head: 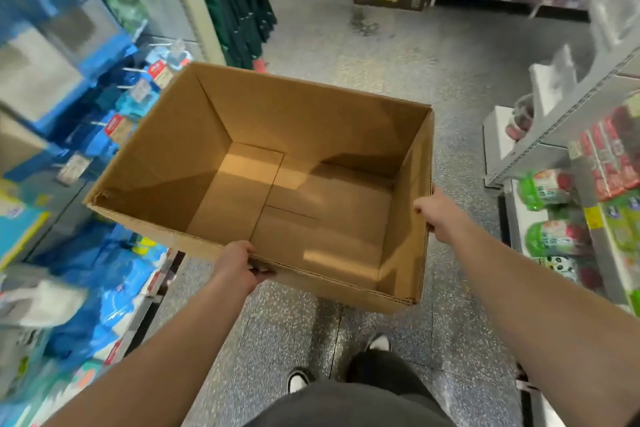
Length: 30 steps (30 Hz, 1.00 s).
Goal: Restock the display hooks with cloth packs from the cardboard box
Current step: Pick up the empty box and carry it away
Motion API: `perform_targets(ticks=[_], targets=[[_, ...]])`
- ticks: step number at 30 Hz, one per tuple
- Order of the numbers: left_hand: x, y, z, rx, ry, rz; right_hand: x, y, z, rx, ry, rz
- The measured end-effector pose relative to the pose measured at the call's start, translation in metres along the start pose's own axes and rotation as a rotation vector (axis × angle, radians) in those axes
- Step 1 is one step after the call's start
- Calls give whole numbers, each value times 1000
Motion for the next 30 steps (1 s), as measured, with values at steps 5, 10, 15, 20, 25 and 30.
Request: perform_targets(ticks=[5, 10, 15, 20, 25, 30], targets=[[-104, -12, 47, -38, -6, 15, 35, -83, -35, -10, -77, 33], [-224, -11, 83, -17, 50, 18, 70, -188, -98, 1, -72, 4], [-313, -16, 119, 20, 65, 61, 109, -272, -167, 34, -51, -25], [-385, -37, 154, -6, 92, 35, 125, -339, -218, 55, -23, -44], [-447, -73, 193, -28, 7, 16, 125, -408, -259, 47, 4, -23], [-523, -120, 247, -27, 43, -16, 109, -495, -312, 38, 25, -15]])
Point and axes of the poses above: each hand's wrist, its own y-axis away from the middle knuckle, its own x-axis out of the back of the hand, z = x × y, the point moved 10 cm from there along -y, towards the middle knuckle, and after that the axes turned 8 degrees about z, right-handed, at the moved point
